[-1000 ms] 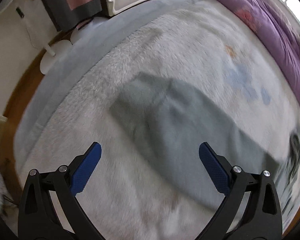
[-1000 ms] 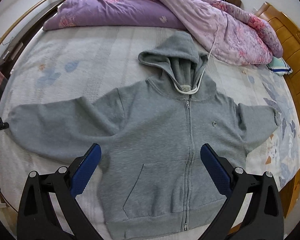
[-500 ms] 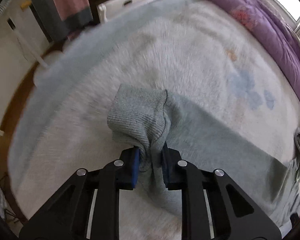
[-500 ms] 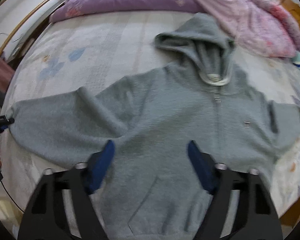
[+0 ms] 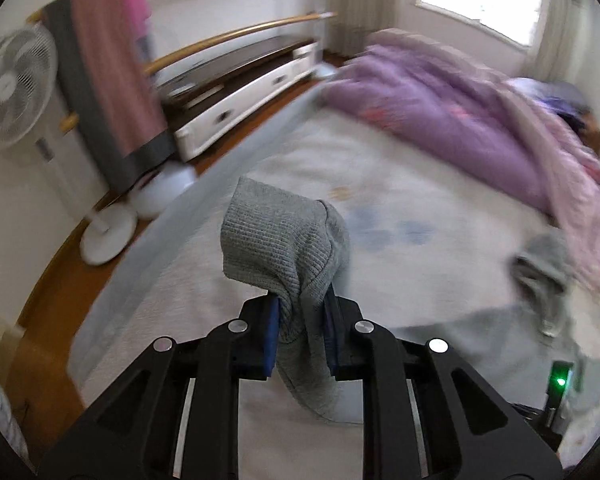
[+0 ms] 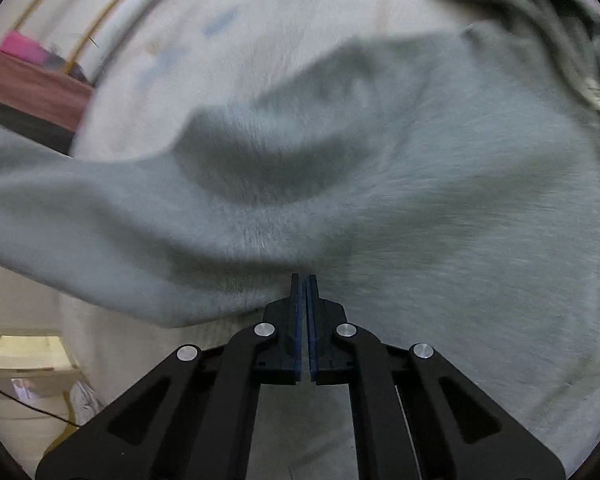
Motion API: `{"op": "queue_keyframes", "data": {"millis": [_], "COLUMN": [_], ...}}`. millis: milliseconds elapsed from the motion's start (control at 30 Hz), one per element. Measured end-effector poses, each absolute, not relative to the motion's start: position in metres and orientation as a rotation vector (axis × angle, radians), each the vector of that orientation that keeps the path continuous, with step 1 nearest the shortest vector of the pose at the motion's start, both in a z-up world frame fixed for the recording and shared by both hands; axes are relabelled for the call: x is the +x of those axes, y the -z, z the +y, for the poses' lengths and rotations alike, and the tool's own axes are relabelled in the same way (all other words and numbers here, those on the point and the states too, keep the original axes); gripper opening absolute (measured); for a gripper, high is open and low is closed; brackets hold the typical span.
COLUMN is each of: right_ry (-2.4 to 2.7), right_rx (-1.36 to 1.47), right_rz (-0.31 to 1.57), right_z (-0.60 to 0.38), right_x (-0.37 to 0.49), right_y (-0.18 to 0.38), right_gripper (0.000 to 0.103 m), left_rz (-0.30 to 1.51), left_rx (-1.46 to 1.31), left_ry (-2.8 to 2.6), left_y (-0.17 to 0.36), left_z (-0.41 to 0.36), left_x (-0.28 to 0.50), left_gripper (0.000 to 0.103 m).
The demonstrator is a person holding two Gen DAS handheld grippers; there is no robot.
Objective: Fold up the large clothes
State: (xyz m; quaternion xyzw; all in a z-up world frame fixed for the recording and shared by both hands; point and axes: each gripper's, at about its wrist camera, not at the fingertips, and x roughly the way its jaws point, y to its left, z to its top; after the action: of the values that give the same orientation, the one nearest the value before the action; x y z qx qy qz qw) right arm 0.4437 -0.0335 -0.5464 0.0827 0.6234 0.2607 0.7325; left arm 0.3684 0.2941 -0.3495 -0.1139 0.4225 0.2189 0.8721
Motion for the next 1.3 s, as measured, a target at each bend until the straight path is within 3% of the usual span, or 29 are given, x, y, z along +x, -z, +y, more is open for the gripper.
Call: {"op": "queue_keyframes", "data": {"millis": [133,300,500,733,800,833,933,1200,1300], "right_ry": [-0.505,-0.311,-0.083,0.075,0.102,0.117,0.166,0.285,0.365], "right_rx": [0.213,0.22,0.255,0.321,0.357,0.383,0.459,0.637,0.801], "right_rz": [1.274,1.206,1.177,1.168,1.163,1.166,1.163,1.159,1.122], "right_z": [-0.123,-0.262,-0.421,-0.532,-0.558,-0.572,-0.6,-0.652,-0.682], "right_x": [0.438,0.435,0.42,0.415,0.413,0.416,0.422,0.436,0.433], "right_y": [0.504,0.476,0.46,0.47,0.475,0.481,0.495,0.53,0.546], "right_gripper": [0.002,0.002,0.002,0.004,0.006,0.006,0.006,0.007,0.019], "left_rz": [0.86,0.893,0.968,1.145,1.171,1.229,1.183,1.185,1.262], "left_rx": [-0.213,-0.166,-0.151,-0.08,-0.02,-0.007,-0.037,-0.181,-0.179], "left_ry": [-0.301,-0.142,0.036,0.129,0.121,0.15,0.177,0.074,-0.042], "left_y": [0.331,0.345,0.4,0.494,0.516,0.527,0.521,0.511,0.529], "left_z": [0.19,0.05,-0.128,-0.242,-0.26,-0.27,-0.268,-0.215,-0.19], "left_x": [0.404,0.458,0.508,0.527,0.53,0.532,0.524,0.535,0.545], "left_gripper": [0.018,0.018,0.018,0.02,0.038,0.064,0.085,0.088,0.088]}}
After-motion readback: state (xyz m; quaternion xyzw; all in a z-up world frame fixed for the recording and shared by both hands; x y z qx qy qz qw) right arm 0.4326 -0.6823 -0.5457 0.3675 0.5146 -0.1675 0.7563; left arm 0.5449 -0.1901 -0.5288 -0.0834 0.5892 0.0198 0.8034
